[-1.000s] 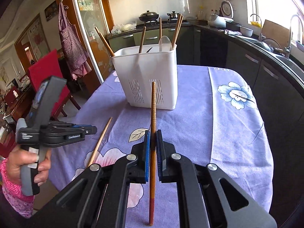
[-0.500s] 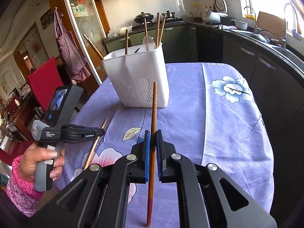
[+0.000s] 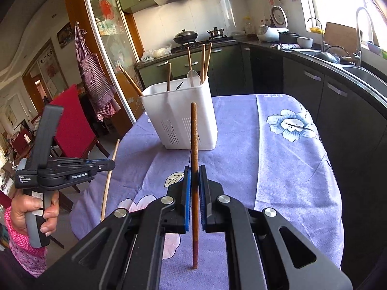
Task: Organize utensils
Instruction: 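Lift both chopsticks upright and carry them toward the white holder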
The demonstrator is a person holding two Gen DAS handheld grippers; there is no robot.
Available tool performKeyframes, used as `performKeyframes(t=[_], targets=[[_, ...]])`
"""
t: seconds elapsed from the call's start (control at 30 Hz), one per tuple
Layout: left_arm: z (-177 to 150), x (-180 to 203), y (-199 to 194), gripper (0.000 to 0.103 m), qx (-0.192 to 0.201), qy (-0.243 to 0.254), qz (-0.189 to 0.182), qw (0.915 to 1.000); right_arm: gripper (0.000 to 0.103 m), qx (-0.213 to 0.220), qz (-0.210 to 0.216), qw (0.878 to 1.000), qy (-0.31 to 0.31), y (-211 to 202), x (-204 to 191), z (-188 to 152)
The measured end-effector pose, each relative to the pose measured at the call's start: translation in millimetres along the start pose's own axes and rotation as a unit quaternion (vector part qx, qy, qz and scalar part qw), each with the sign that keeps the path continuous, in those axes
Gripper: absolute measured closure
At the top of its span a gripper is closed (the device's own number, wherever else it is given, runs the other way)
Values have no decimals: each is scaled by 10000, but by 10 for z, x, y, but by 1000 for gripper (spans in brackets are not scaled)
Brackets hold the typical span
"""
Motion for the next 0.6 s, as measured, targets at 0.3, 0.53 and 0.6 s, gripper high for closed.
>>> performKeyframes(t=[0.3, 0.53, 0.6], targets=[[-95, -73, -515, 98, 551, 45, -76, 9984, 96, 51, -12, 9999, -89, -109, -122, -47], [-163, -97, -734, 98, 763, 34, -171, 9969, 96, 163, 18, 9996, -241, -220, -266, -23], [-174, -106, -780, 98, 813, 30, -184, 9965, 96, 186, 24, 9995, -270, -241, -299, -14]])
Point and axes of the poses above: each gripper's, at about its wrist camera, not at the fingertips, and y roughly the way its jaws point, x to its right, z to its top, the point moved 5 cm from there along y, roughly the way its jaws point, and after that the axes turned 12 degrees about z, right-handed, at the moved point
